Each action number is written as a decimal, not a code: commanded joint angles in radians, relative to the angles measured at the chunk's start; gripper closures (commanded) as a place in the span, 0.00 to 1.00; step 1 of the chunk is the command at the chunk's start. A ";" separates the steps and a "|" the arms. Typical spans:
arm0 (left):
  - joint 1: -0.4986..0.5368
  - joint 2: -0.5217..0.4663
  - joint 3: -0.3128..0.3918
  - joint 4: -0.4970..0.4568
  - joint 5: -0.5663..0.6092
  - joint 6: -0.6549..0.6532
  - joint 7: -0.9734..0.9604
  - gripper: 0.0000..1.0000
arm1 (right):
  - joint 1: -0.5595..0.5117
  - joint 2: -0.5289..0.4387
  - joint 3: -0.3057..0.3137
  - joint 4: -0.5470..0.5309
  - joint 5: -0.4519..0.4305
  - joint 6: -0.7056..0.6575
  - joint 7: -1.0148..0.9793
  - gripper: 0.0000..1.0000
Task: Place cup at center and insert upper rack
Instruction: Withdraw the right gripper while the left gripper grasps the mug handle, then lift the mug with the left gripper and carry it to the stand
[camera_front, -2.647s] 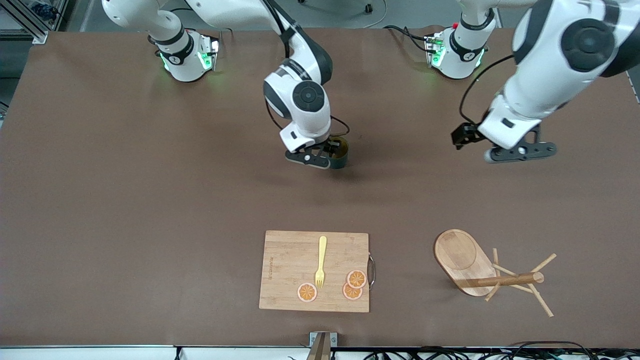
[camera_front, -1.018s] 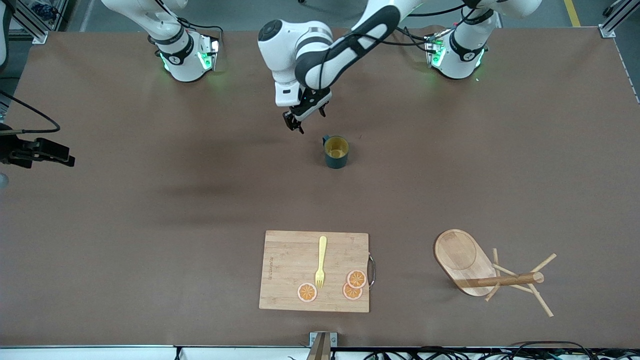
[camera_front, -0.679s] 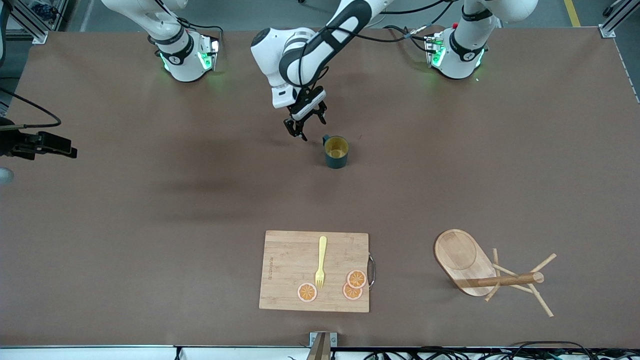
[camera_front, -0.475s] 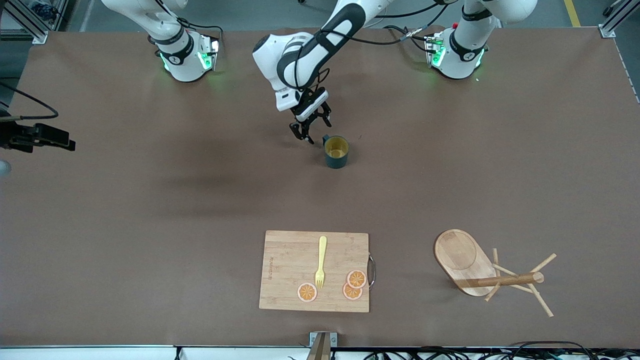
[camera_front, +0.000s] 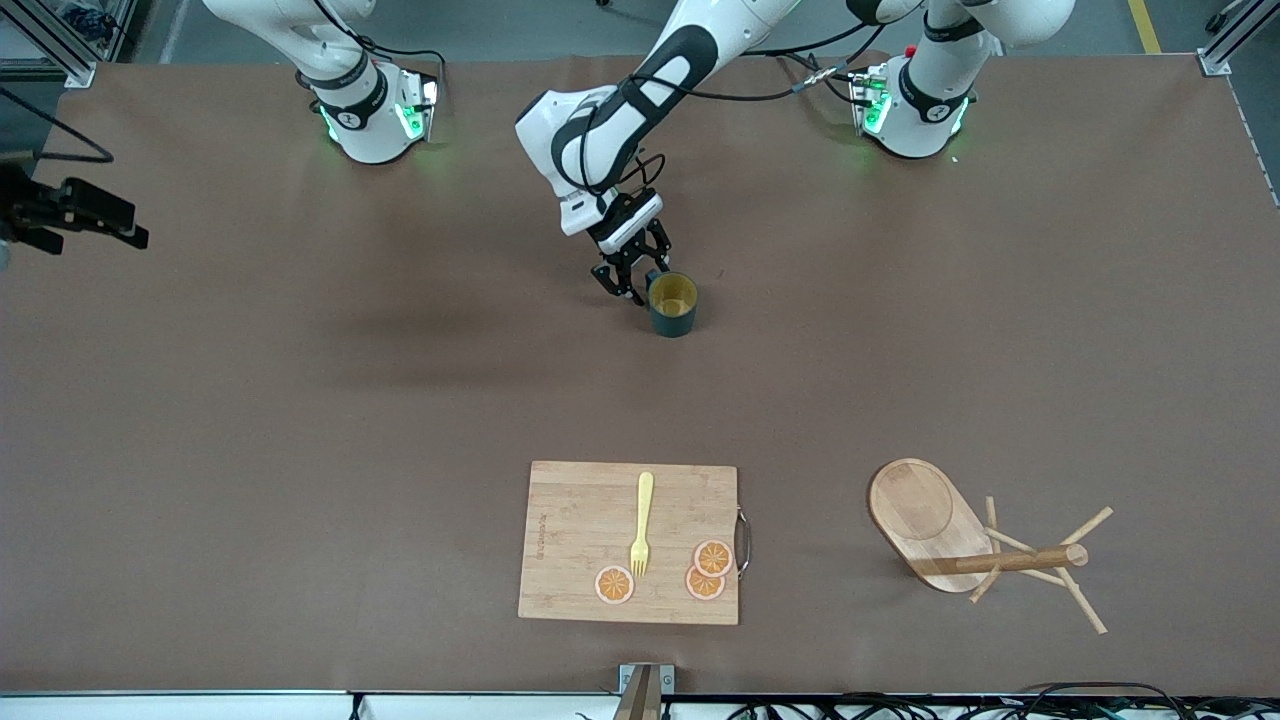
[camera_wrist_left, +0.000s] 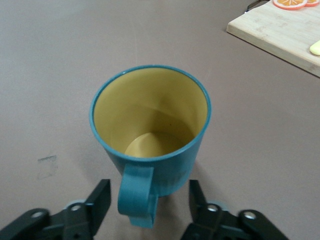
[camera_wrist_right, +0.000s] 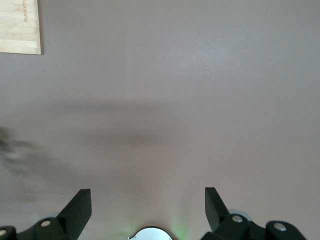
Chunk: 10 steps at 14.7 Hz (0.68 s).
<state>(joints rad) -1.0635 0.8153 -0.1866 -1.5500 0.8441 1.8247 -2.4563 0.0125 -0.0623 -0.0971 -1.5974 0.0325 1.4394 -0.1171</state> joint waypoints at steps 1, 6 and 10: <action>-0.010 0.016 0.006 0.027 0.023 -0.027 -0.012 0.52 | -0.015 -0.071 0.011 -0.059 -0.014 0.024 0.005 0.00; -0.010 0.007 0.006 0.030 0.023 -0.033 -0.003 0.99 | -0.019 -0.079 0.008 -0.053 -0.013 0.018 0.007 0.00; 0.028 -0.062 0.006 0.050 0.001 -0.035 0.077 1.00 | -0.020 -0.053 0.008 0.017 -0.014 0.006 0.010 0.00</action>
<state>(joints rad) -1.0607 0.8109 -0.1846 -1.5152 0.8463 1.8104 -2.4400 0.0110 -0.1196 -0.1021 -1.6100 0.0320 1.4506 -0.1170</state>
